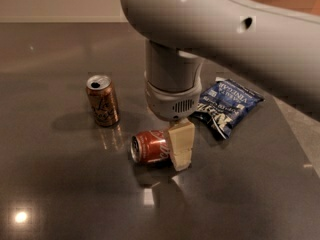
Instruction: Knock coke can over
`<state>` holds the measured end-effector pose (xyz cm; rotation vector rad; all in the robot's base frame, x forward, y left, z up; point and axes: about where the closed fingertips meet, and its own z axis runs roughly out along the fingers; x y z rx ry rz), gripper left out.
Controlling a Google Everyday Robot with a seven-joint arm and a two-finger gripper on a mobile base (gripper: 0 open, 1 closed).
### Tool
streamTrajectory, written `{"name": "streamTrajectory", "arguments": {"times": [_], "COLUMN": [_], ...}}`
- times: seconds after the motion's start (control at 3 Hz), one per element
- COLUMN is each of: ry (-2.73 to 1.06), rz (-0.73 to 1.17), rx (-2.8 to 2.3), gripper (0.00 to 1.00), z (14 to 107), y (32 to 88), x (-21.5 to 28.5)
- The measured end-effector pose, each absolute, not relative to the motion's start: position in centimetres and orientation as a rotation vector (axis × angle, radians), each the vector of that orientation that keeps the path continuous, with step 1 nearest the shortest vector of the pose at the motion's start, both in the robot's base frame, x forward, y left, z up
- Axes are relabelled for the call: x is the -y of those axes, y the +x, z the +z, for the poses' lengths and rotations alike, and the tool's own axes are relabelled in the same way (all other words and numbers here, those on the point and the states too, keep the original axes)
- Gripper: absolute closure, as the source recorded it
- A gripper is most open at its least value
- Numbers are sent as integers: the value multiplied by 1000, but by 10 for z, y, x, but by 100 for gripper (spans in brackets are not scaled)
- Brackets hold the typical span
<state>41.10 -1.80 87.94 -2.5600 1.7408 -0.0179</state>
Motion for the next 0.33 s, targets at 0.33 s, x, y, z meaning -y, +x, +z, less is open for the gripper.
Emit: {"name": "streamTrajectory", "arguments": {"times": [0.33], "ry": [-2560], "rz": [-18], "rx": [-1741], "gripper": [0], "z": [879], "y": [411], "x": [18]}}
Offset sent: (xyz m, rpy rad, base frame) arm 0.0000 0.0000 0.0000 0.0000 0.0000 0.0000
